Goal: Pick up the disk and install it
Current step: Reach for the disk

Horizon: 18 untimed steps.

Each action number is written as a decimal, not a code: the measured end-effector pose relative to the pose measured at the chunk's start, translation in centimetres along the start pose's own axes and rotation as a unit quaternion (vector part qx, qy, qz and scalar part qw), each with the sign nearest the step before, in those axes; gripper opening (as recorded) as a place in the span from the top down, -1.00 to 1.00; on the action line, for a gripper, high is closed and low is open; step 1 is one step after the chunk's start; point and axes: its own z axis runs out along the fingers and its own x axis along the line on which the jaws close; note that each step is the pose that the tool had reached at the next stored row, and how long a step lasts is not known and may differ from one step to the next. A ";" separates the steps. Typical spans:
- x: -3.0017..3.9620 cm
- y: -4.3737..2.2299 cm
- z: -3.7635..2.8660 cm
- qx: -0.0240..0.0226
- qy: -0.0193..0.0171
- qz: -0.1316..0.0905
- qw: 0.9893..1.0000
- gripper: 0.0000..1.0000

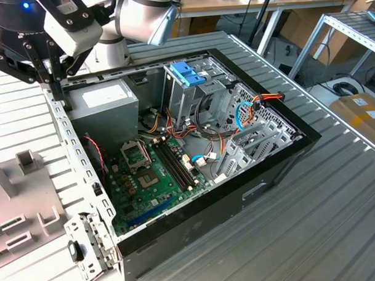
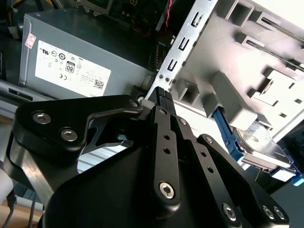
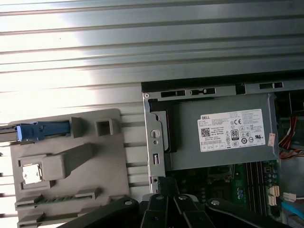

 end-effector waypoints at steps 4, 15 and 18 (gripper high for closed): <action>0.25 -0.02 -0.01 0.000 0.000 0.000 1.000 0.80; 1.20 -0.09 -0.04 0.000 0.000 0.000 1.000 0.80; 1.37 -0.10 -0.04 0.000 0.000 0.000 1.000 0.80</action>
